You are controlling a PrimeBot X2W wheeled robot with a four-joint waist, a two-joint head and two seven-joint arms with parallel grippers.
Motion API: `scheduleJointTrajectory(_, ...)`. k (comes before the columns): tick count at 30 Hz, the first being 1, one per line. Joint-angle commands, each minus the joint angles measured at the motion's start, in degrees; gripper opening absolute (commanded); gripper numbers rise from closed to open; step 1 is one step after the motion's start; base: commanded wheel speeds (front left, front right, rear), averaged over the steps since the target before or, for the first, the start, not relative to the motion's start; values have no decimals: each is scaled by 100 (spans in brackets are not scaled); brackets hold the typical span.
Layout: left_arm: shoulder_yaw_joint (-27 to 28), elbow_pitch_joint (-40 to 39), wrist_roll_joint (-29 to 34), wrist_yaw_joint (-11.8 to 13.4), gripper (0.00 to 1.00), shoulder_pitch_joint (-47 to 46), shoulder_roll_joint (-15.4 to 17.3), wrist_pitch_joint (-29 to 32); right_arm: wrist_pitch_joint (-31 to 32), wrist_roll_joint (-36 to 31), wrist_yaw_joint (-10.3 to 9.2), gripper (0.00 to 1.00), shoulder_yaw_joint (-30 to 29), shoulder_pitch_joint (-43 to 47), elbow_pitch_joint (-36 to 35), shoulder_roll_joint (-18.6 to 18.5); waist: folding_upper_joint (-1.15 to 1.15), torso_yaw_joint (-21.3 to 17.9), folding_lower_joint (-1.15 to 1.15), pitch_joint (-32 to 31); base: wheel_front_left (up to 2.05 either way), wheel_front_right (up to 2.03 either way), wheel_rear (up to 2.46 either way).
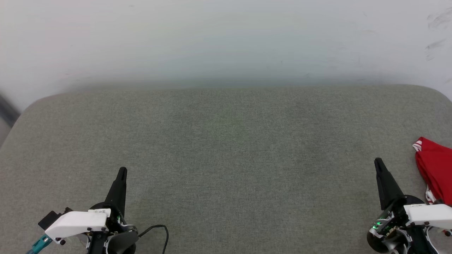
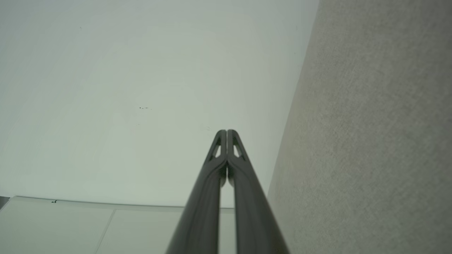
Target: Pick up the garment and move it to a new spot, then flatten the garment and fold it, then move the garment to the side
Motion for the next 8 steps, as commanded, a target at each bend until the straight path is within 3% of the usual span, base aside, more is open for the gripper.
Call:
scheduleJointTrajectory(1, 33, 13, -78, -38, 0, -55, -17, 26, 23, 109, -2, 0, -14, -90, 23, 9, 0, 3, 0, 3, 0, 0, 0)
scheduleJointTrajectory(8, 53, 14, -99, -50, 0, -64, -26, 43, 37, 133, -2, 0, -26, -87, 33, 18, 0, 8, 0, 7, 0, 0, 0)
